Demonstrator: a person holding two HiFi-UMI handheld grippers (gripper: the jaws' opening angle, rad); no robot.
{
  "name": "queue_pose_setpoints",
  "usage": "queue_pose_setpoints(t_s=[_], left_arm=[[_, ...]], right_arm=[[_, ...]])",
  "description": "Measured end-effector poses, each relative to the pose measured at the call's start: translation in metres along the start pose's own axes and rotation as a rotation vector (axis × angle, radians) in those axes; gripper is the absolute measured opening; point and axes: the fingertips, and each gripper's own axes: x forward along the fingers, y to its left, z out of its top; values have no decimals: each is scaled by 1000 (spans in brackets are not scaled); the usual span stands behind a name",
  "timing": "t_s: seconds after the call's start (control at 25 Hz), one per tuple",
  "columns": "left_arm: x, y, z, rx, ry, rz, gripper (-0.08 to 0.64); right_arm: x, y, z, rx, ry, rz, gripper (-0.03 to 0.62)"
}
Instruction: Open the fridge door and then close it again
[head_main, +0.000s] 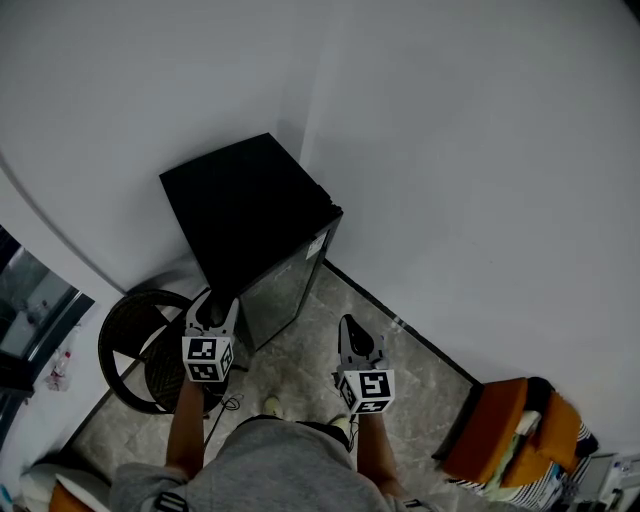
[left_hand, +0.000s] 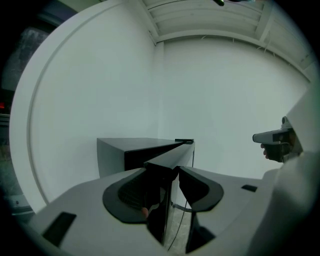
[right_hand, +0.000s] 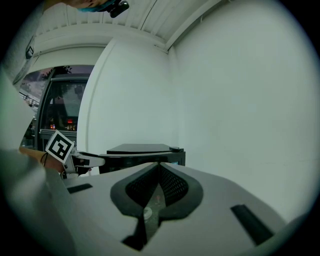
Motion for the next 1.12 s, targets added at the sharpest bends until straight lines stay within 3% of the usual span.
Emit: queue_pose_setpoints(t_s=[1.12], left_arm=[[-31,-64,-11,-8,29,121,189]], right_arm=[[-46,-64,-6,7,-1,73,26]])
